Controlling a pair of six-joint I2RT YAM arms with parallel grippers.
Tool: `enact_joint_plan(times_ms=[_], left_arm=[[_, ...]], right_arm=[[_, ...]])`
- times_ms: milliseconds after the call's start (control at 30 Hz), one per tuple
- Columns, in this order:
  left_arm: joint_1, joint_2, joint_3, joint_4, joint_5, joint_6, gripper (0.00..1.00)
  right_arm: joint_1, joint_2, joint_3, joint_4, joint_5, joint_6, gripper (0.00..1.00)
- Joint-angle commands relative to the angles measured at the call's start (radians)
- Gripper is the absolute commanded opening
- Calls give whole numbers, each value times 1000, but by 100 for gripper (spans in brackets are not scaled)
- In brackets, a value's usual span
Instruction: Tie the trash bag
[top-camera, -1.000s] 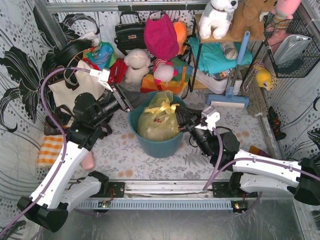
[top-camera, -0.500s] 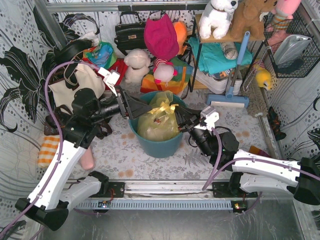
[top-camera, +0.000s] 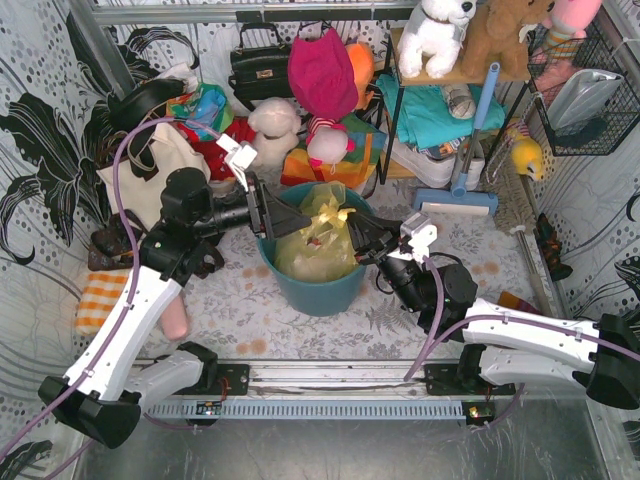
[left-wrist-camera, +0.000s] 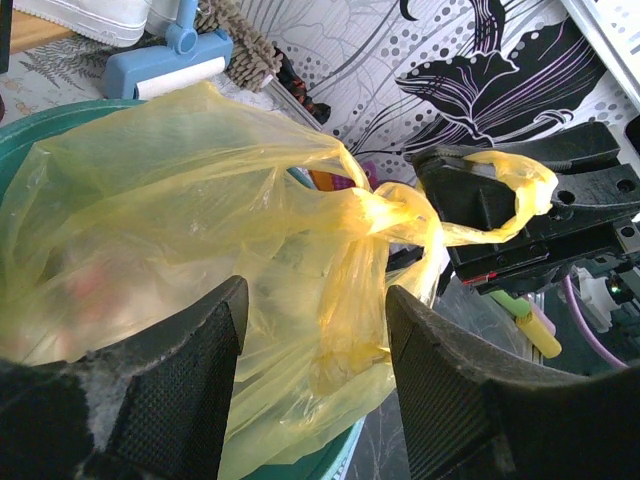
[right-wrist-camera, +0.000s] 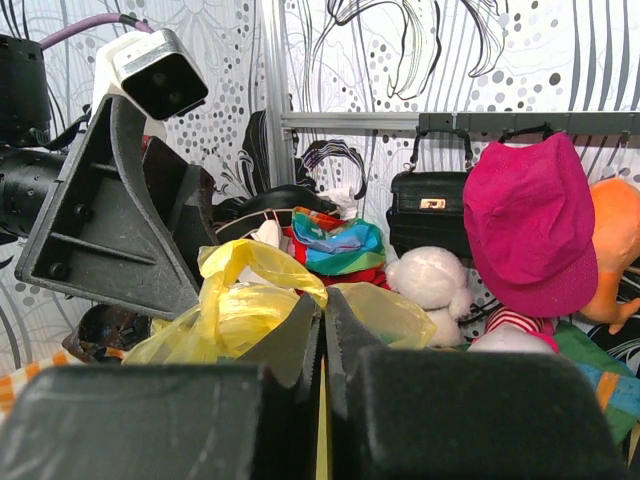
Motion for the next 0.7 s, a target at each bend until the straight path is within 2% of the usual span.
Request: enact_joint_plan(times_ms=[0,167,300,533,667], left_arm=[[6,-15,43,-4,31,58,66],[5,-14,71,-116,-28,116,66],[6,-11,54,-114,-13,121,66],[5,-5,5,49,110,34,65],[4,9,-2,84,142,26,56]], right_arm=[[6,-4,20,47,-14,-1,0],[6,-5,21,46,-15,2,0],[5,-3,23,45,-17,-1,0],[6,7,38,35,-22,3,0],[5,1,47,-2,-35,13,0]])
